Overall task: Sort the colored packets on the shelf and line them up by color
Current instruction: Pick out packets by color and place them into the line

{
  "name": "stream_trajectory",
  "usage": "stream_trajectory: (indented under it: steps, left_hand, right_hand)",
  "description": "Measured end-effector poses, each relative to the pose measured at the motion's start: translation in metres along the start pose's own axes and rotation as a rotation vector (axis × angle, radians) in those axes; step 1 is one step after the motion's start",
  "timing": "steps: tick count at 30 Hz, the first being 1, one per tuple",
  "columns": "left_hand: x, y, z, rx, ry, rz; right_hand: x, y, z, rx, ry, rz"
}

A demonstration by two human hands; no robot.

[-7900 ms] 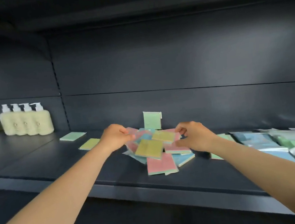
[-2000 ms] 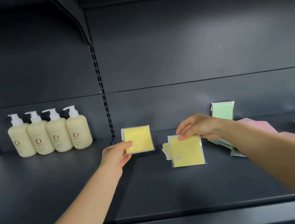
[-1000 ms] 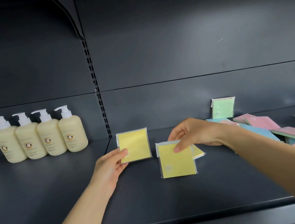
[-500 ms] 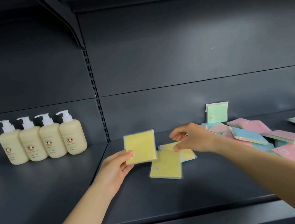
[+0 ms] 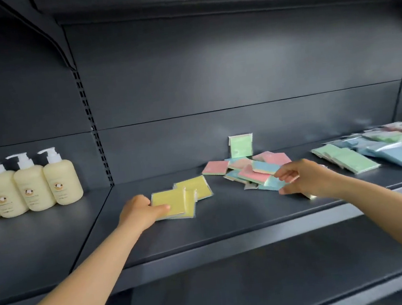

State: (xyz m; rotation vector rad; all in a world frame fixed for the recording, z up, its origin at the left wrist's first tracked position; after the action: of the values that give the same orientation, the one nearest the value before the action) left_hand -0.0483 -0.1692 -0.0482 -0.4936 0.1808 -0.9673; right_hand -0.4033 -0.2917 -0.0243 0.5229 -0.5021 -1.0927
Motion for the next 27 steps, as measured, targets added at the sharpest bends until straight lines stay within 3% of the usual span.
stream_trajectory:
  steps: [4, 9, 14, 22, 27]
  left_hand:
    - [-0.015, -0.033, 0.006, -0.044, -0.081, -0.043]
    - [-0.034, -0.089, -0.019, -0.303, 0.014, -0.117]
    - [-0.036, -0.148, -0.050, -0.372, 0.104, -0.219]
    - [-0.003, -0.243, -0.103, -0.133, 0.094, -0.205]
    - [0.020, -0.280, -0.134, 0.045, 0.207, -0.198]
  right_hand:
    - [-0.033, -0.034, 0.032, -0.041, -0.057, -0.069]
    - [-0.057, -0.069, 0.062, 0.056, -0.126, -0.142]
    - [-0.053, -0.083, 0.081, 0.113, -0.134, -0.156]
    - [0.028, -0.114, 0.084, 0.060, -0.050, -0.152]
    - [0.076, -0.124, 0.073, -0.120, 0.088, -0.129]
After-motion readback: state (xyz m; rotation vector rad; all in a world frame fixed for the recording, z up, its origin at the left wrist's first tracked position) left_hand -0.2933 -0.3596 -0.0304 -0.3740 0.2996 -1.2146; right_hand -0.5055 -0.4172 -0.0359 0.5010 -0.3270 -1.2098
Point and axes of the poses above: each hand's wrist, its own x-axis towards the middle knuckle, its own z-axis out of the back of the hand, y = z × x, the point moved 7 cm from there along x, towards the middle knuckle, and after that the axes turned 5 degrees about x, right-handed, at the moved point
